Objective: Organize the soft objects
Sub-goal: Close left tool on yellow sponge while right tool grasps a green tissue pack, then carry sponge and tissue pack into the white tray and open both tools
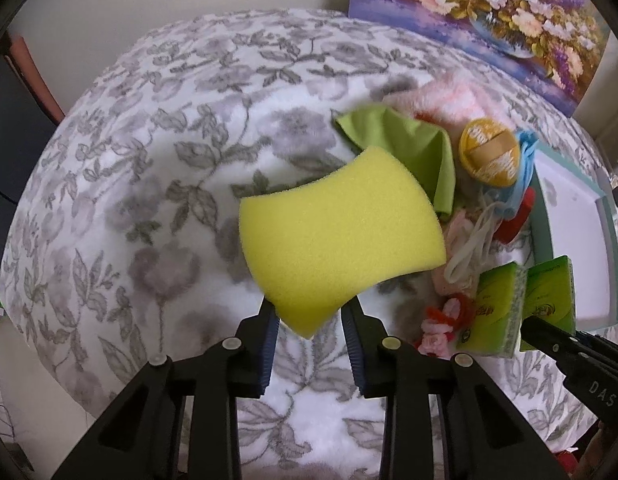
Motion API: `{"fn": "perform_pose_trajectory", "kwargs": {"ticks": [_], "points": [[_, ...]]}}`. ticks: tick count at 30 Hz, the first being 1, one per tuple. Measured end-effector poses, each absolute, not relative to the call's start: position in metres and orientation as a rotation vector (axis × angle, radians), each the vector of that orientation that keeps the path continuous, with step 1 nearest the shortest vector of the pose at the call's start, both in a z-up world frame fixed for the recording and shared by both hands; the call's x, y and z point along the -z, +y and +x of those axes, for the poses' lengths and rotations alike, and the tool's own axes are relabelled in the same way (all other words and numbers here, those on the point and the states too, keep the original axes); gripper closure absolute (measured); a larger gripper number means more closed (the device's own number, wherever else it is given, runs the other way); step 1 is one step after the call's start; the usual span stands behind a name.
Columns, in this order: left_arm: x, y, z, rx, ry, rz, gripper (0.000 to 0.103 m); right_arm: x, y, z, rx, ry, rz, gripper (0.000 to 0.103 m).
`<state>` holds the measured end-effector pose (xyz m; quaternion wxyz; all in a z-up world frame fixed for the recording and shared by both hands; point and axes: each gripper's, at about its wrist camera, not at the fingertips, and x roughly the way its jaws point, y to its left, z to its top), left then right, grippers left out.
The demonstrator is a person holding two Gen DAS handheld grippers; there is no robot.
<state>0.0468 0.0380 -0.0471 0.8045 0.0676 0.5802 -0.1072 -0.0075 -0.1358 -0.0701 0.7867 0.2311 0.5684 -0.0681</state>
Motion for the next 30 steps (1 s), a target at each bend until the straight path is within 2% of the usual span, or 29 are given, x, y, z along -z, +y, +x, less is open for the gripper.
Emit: {"fn": "perform_pose_trajectory", "kwargs": {"ticks": [12, 20, 30], "points": [[-0.005, 0.022, 0.044, 0.245, 1.159, 0.149, 0.070, 0.024, -0.164, -0.027, 0.195, 1.090, 0.517, 0.079], [-0.050, -0.038, 0.047, 0.313, 1.099, 0.166, 0.070, 0.009, -0.232, -0.043, 0.354, 1.040, 0.573, 0.079], [-0.035, -0.146, 0.038, 0.454, 1.134, 0.206, 0.070, 0.025, -0.319, -0.064, 0.556, 1.022, 0.676, 0.079]]}}
